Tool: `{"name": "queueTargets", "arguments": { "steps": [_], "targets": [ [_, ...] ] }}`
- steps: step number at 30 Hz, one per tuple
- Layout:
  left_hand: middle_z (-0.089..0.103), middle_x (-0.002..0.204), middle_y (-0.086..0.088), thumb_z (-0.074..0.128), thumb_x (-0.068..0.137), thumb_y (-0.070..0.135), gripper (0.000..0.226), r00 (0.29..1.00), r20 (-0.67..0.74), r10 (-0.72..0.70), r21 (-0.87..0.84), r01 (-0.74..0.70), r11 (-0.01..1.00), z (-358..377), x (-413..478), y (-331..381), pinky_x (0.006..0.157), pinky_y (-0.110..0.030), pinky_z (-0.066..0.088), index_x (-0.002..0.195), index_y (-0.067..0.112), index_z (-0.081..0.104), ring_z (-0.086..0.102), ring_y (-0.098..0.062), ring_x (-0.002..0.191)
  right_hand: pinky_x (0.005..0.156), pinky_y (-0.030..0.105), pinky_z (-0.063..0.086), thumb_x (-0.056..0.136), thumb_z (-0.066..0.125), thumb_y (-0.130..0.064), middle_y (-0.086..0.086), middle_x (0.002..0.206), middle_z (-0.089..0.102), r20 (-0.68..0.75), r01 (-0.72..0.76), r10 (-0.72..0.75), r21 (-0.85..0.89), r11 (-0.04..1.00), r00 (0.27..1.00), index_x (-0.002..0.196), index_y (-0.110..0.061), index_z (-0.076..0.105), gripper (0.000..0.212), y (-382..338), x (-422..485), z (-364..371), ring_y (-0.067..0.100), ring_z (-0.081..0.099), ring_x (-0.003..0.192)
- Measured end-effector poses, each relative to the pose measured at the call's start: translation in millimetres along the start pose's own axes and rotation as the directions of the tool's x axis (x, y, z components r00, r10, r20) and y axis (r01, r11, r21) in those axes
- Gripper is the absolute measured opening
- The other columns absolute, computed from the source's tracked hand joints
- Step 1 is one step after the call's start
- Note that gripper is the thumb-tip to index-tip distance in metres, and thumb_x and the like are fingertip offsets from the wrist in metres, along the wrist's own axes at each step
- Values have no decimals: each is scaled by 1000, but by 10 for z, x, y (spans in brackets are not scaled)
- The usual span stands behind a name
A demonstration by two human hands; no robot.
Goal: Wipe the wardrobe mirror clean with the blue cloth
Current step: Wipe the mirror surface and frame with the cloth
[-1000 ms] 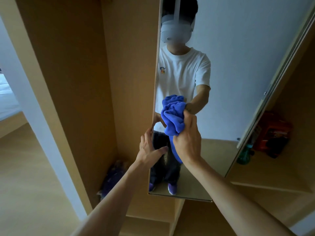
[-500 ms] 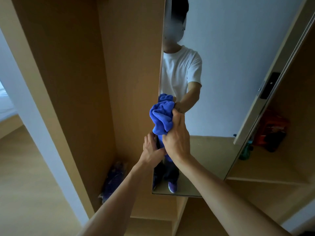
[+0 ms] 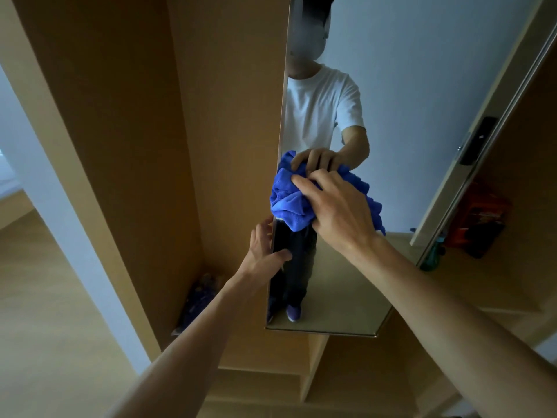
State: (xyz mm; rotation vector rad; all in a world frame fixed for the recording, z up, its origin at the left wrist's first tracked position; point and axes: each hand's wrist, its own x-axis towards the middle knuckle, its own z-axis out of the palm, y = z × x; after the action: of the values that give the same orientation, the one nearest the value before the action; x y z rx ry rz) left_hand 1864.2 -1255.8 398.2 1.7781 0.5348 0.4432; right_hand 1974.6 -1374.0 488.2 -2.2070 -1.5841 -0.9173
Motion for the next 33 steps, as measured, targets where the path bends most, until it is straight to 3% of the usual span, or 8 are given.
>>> {"name": "queueTargets", "arguments": {
  "steps": [4, 7, 13, 16, 19, 22, 29, 33],
  "targets": [
    [37, 140, 2, 70, 83, 16, 74, 1000, -18, 7, -10, -7, 1000, 26, 57, -83, 88, -29, 42, 146, 23, 31, 41, -18, 132, 71, 45, 51, 89, 59, -12, 13, 106, 62, -6, 27, -27, -24, 999, 1000, 134, -10, 59, 46, 0, -15, 13, 31, 58, 92],
    [40, 135, 3, 68, 77, 27, 71, 999, -42, 35, -2, -35, 999, 50, 82, -145, 79, -25, 44, 140, 24, 35, 45, -17, 126, 71, 43, 50, 86, 65, -14, 11, 105, 62, -22, 34, -35, -26, 999, 999, 132, -12, 60, 47, 39, -15, 44, 31, 58, 92],
    [47, 131, 2, 62, 70, 31, 65, 974, -121, 191, 33, -189, 981, 118, 120, -332, 99, -46, 50, 131, 24, 43, 51, -17, 119, 67, 35, 48, 84, 66, -15, 3, 113, 62, -65, 61, -62, -30, 998, 996, 129, -20, 62, 46, 145, 13, 93, 25, 58, 101],
    [50, 133, 6, 61, 74, 21, 47, 933, -138, 333, 47, -330, 943, 164, 135, -444, 105, -48, 44, 120, 26, 48, 46, -19, 127, 71, 26, 40, 84, 61, -15, 0, 112, 62, -81, 82, -85, -30, 996, 993, 111, -21, 65, 28, 157, 35, 54, 24, 59, 107],
    [56, 130, 5, 60, 78, 11, 36, 886, -151, 438, 43, -436, 899, 201, 174, -553, 110, -50, 37, 107, 27, 49, 44, -20, 132, 74, 36, 51, 87, 55, -24, -2, 104, 62, -48, 59, -60, -16, 998, 997, 100, -26, 63, 15, 110, 40, 10, 24, 60, 100],
    [60, 126, 4, 60, 75, 17, 33, 868, -183, 462, 13, -468, 884, 221, 252, -648, 109, -50, 39, 106, 24, 52, 48, -22, 126, 73, 44, 55, 87, 51, -31, -4, 98, 59, -44, 32, -34, -40, 999, 998, 105, -27, 63, 22, 50, 0, 32, 26, 60, 89],
    [70, 115, 7, 62, 77, 25, 33, 811, -259, 525, -1, -544, 839, 238, 421, -833, 95, -37, 51, 109, 24, 58, 61, -22, 110, 71, 41, 50, 90, 55, -32, -3, 97, 54, -165, 92, -110, -113, 989, 980, 102, -27, 62, 15, 1, -181, 258, 21, 50, 85],
    [73, 110, 8, 63, 76, 30, 39, 793, -256, 553, -2, -572, 820, 230, 485, -891, 90, -34, 54, 114, 30, 57, 67, -15, 105, 65, 35, 37, 86, 50, -24, -5, 86, 48, -121, 86, -101, -122, 989, 988, 82, -31, 48, 9, -9, -183, 258, 24, 49, 78]
  ]
}}
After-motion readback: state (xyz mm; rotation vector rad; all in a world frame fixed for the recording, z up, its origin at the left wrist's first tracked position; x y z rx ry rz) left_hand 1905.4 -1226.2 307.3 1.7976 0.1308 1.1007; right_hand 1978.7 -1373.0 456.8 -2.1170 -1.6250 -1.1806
